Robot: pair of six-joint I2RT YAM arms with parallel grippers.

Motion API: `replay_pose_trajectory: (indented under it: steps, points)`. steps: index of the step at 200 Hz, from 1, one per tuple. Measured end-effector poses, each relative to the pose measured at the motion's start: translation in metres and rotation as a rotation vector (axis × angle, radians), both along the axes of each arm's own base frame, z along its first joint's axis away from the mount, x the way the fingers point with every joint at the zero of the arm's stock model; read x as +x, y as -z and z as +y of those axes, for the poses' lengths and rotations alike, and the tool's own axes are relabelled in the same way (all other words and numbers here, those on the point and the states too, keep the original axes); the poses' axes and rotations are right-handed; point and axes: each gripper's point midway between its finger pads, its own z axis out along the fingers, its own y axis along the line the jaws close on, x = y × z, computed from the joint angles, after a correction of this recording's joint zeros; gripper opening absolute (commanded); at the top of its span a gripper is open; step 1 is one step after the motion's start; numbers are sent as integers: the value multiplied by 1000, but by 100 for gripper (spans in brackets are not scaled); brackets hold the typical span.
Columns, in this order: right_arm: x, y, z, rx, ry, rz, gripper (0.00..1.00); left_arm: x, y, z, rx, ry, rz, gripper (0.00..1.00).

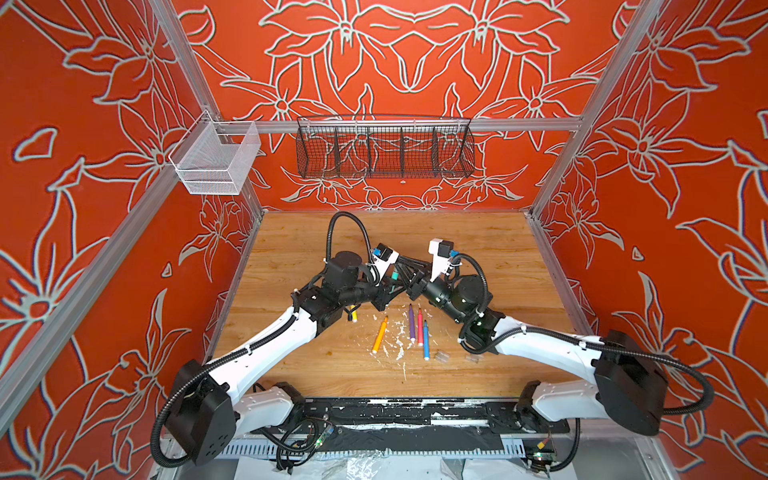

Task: Insert the pens into the pen caps
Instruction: 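Lower the capped green marker with the left gripper while the right gripper withdraws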

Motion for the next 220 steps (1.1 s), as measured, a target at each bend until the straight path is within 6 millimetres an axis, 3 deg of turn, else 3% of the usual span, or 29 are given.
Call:
replay_pose_trajectory:
  steps: [8,28,40,52,69,82,94,121,155,169,197,220]
  points:
    - [0,1,-1,-5,0,7,1,0,1,0,0,3,-6,0]
    - [-1,5,-4,-21,-5,44,42,-2,8,0,-7,0,8,0]
    - [-14,28,-8,-76,-57,102,56,23,1,19,-38,-157,-1,0]
    - [-25,55,-15,-132,-88,159,63,53,-13,53,-87,-355,-18,0]
    - [-25,84,-34,-190,-57,238,67,65,-19,84,-137,-543,14,0]
    - [-22,93,-46,-214,-18,265,70,63,-7,103,-140,-666,87,0]
    - [-19,91,-55,-216,18,270,73,57,16,122,-105,-778,173,0]
    - [-20,80,-63,-197,46,255,81,29,86,168,45,-977,336,0]
    - [-26,67,-65,-129,28,277,88,-6,164,193,212,-1028,485,0]
    - [-30,61,-63,-94,2,289,90,-5,175,202,253,-1058,532,0]
    - [-38,56,-57,-56,-50,318,92,18,168,210,270,-1125,535,0]
    - [-40,56,-56,-41,-58,328,94,20,178,213,281,-1145,560,0]
